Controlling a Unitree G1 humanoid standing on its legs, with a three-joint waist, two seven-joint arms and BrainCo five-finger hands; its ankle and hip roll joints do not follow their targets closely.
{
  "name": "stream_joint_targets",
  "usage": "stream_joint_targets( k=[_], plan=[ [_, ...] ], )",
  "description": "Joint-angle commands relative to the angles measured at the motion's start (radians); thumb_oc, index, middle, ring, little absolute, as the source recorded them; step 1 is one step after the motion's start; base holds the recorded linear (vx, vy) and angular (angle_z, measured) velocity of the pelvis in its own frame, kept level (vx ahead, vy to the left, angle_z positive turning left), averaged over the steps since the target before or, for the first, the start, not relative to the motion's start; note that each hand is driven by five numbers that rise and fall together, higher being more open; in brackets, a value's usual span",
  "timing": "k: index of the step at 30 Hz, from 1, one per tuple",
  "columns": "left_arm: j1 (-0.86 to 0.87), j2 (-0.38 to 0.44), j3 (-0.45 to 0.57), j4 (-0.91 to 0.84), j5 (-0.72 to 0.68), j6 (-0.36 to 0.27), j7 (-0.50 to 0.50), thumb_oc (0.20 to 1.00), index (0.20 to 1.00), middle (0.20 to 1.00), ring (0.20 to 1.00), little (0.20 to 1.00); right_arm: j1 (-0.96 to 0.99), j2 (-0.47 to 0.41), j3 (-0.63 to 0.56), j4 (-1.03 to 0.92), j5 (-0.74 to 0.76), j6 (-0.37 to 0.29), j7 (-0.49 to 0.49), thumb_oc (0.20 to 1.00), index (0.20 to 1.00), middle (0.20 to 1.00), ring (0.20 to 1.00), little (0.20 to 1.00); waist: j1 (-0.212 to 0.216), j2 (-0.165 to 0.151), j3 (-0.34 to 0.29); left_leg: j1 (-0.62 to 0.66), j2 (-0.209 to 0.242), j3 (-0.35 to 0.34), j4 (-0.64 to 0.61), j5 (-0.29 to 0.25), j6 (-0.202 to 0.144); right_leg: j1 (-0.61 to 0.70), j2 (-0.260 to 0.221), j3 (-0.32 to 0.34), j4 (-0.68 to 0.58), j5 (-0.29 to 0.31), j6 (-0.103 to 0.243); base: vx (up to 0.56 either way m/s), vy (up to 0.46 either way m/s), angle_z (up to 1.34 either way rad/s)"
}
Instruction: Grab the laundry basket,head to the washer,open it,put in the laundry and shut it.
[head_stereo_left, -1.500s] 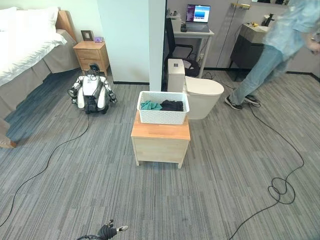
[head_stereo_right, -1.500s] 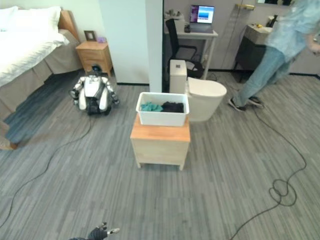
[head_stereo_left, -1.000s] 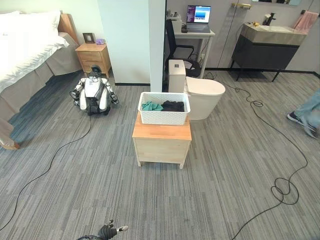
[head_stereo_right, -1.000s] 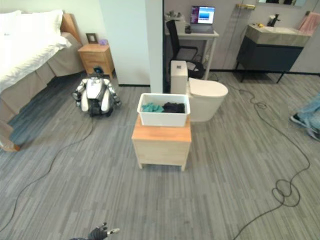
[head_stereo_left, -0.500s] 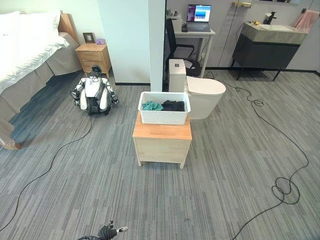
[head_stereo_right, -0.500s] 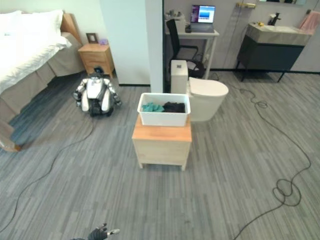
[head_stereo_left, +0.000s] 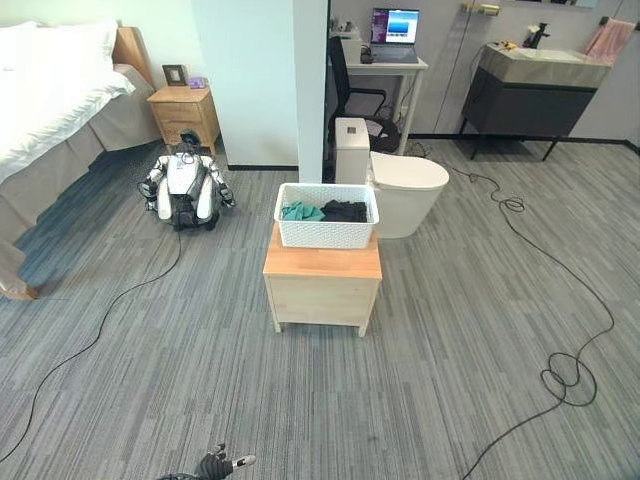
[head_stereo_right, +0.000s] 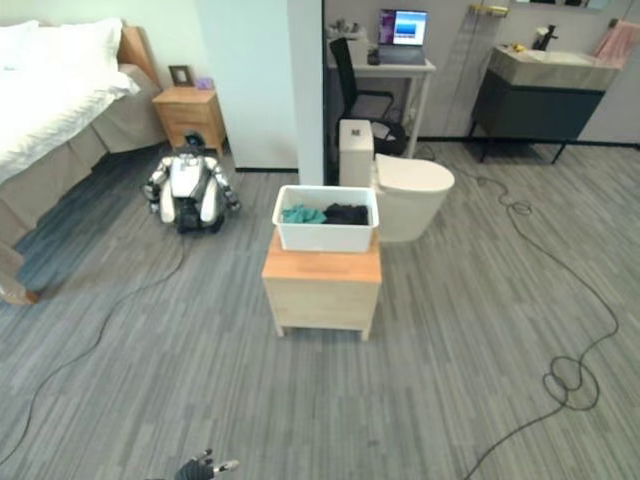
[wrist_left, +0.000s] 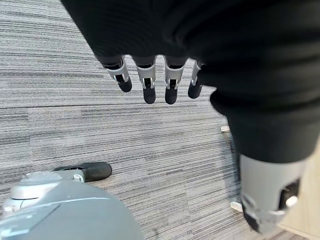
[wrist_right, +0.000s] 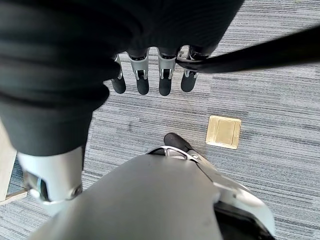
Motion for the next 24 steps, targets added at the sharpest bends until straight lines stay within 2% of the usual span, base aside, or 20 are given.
stream_joint_targets(
  k=[1, 3, 5, 7, 8, 12, 13, 15, 17, 18, 19, 20, 21, 22, 24],
  plan=[
    [-0.068, 0.024, 0.009, 0.023, -0.06, -0.037, -0.001, 1.0, 1.0, 1.0, 1.0, 1.0, -0.049, -0.012, 0.017, -0.012, 0.026, -0.016, -0.003, 1.0, 1.0, 1.0, 1.0, 1.0, 0.007, -0.047, 0.062, -0.092, 0.084, 0.007, 0.119, -0.013, -0.069, 0.039, -0.048, 0.061, 0.014, -0.02, 0.04, -0.08, -0.159, 0.0],
    [-0.074, 0.025, 0.013, 0.008, -0.094, -0.038, 0.001, 1.0, 1.0, 1.0, 1.0, 1.0, -0.056, -0.023, 0.022, -0.05, 0.038, -0.022, -0.007, 1.0, 1.0, 1.0, 1.0, 1.0, 0.014, -0.058, 0.101, -0.184, 0.085, 0.005, 0.285, -0.025, -0.087, 0.035, -0.042, 0.067, 0.029, -0.035, 0.02, -0.07, -0.138, 0.02],
    [-0.085, 0.012, 0.019, -0.003, -0.132, -0.043, 0.011, 1.0, 1.0, 1.0, 1.0, 1.0, -0.072, -0.038, 0.028, -0.078, 0.055, -0.028, -0.016, 1.0, 1.0, 1.0, 1.0, 1.0, 0.02, -0.056, 0.131, -0.279, 0.09, -0.004, 0.407, 0.013, -0.086, 0.046, -0.039, 0.054, 0.02, -0.045, 0.01, 0.02, -0.06, 0.13],
    [-0.088, 0.003, 0.022, -0.002, -0.151, -0.045, 0.016, 1.0, 1.0, 1.0, 1.0, 1.0, -0.091, -0.052, 0.031, -0.091, 0.061, -0.027, -0.025, 1.0, 1.0, 1.0, 1.0, 1.0, 0.03, -0.058, 0.133, -0.348, 0.115, 0.032, 0.349, 0.04, -0.079, 0.06, -0.037, 0.041, 0.004, -0.061, 0.019, 0.21, 0.055, 0.08],
    [-0.086, 0.001, 0.019, 0.001, -0.152, -0.045, 0.023, 1.0, 1.0, 1.0, 1.0, 1.0, -0.106, -0.056, 0.042, -0.097, 0.065, -0.026, -0.03, 1.0, 1.0, 1.0, 1.0, 1.0, 0.049, -0.057, 0.125, -0.375, 0.131, 0.04, 0.243, 0.088, -0.077, 0.066, -0.033, 0.045, 0.001, -0.075, 0.029, 0.23, 0.089, -0.02],
    [-0.088, 0.003, 0.012, 0.001, -0.166, -0.049, 0.03, 1.0, 1.0, 1.0, 1.0, 1.0, -0.124, -0.053, 0.059, -0.102, 0.068, -0.028, -0.034, 1.0, 1.0, 1.0, 1.0, 1.0, 0.085, -0.059, 0.124, -0.45, 0.138, 0.034, 0.14, 0.136, -0.086, 0.094, -0.031, 0.065, 0.002, -0.115, 0.038, 0.3, 0.129, -0.04],
    [-0.075, 0.004, 0.029, 0.009, -0.167, -0.047, 0.023, 1.0, 1.0, 1.0, 1.0, 1.0, -0.13, -0.046, 0.059, -0.098, 0.063, -0.026, -0.029, 1.0, 1.0, 1.0, 1.0, 1.0, 0.105, -0.055, 0.099, -0.45, 0.144, 0.04, 0.134, 0.156, -0.086, 0.125, -0.036, 0.086, 0.015, -0.139, 0.053, 0.37, 0.194, -0.16],
    [-0.068, 0.006, 0.032, 0.014, -0.165, -0.045, 0.023, 1.0, 1.0, 1.0, 1.0, 1.0, -0.125, -0.04, 0.058, -0.093, 0.061, -0.024, -0.027, 1.0, 1.0, 1.0, 1.0, 1.0, 0.112, -0.058, 0.092, -0.459, 0.14, 0.04, 0.163, 0.164, -0.08, 0.142, -0.053, 0.092, 0.037, -0.151, 0.061, 0.36, 0.214, -0.49],
    [-0.064, 0.017, 0.038, 0.015, -0.155, -0.04, 0.016, 1.0, 1.0, 1.0, 1.0, 1.0, -0.116, -0.033, 0.043, -0.081, 0.06, -0.018, -0.02, 1.0, 1.0, 1.0, 1.0, 1.0, 0.116, -0.069, 0.084, -0.479, 0.119, 0.048, 0.249, 0.143, -0.06, 0.142, -0.093, 0.102, 0.107, -0.164, 0.062, 0.38, 0.252, -0.45],
    [-0.06, 0.022, 0.042, 0.015, -0.151, -0.039, 0.013, 1.0, 1.0, 1.0, 1.0, 1.0, -0.115, -0.03, 0.033, -0.075, 0.065, -0.017, -0.017, 1.0, 1.0, 1.0, 1.0, 1.0, 0.121, -0.077, 0.082, -0.472, 0.102, 0.055, 0.28, 0.114, -0.043, 0.132, -0.117, 0.111, 0.149, -0.16, 0.07, 0.39, 0.266, -0.16],
    [-0.063, 0.028, 0.04, 0.018, -0.139, -0.039, 0.011, 1.0, 1.0, 1.0, 1.0, 1.0, -0.113, -0.029, 0.019, -0.066, 0.074, -0.02, -0.017, 1.0, 1.0, 1.0, 1.0, 1.0, 0.121, -0.088, 0.071, -0.47, 0.081, 0.063, 0.294, 0.088, -0.023, 0.116, -0.145, 0.119, 0.201, -0.121, 0.084, 0.27, 0.187, -0.09],
    [-0.063, 0.028, 0.04, 0.018, -0.139, -0.039, 0.011, 1.0, 1.0, 1.0, 1.0, 1.0, -0.113, -0.029, 0.019, -0.066, 0.074, -0.02, -0.017, 1.0, 1.0, 1.0, 1.0, 1.0, 0.121, -0.088, 0.07, -0.471, 0.081, 0.063, 0.294, 0.088, -0.023, 0.116, -0.145, 0.119, 0.201, -0.121, 0.084, 0.26, 0.189, -0.25],
    [-0.065, 0.035, 0.038, 0.013, -0.134, -0.036, 0.009, 1.0, 1.0, 1.0, 1.0, 1.0, -0.109, -0.027, 0.007, -0.064, 0.079, -0.02, -0.015, 1.0, 1.0, 1.0, 1.0, 1.0, 0.117, -0.094, 0.072, -0.455, 0.06, 0.069, 0.303, 0.064, -0.006, 0.096, -0.164, 0.129, 0.263, -0.075, 0.092, 0.31, 0.316, -0.47],
    [-0.076, 0.049, 0.032, -0.015, -0.131, -0.038, 0.013, 1.0, 1.0, 1.0, 1.0, 1.0, -0.104, -0.033, -0.02, -0.058, 0.1, -0.019, -0.016, 1.0, 1.0, 1.0, 1.0, 1.0, 0.092, -0.096, 0.078, -0.417, 0.012, 0.073, 0.297, 0.026, 0.038, 0.026, -0.201, 0.175, 0.446, 0.098, 0.109, 0.37, 0.404, -0.4],
    [-0.083, 0.061, 0.027, -0.041, -0.141, -0.042, 0.013, 1.0, 1.0, 1.0, 1.0, 1.0, -0.107, -0.042, -0.042, -0.063, 0.122, -0.023, -0.021, 1.0, 1.0, 1.0, 1.0, 1.0, 0.071, -0.071, 0.091, -0.366, -0.004, 0.07, 0.277, -0.005, 0.072, -0.061, -0.212, 0.193, 0.594, 0.171, 0.118, 0.35, 0.349, 0.23]
  ],
)
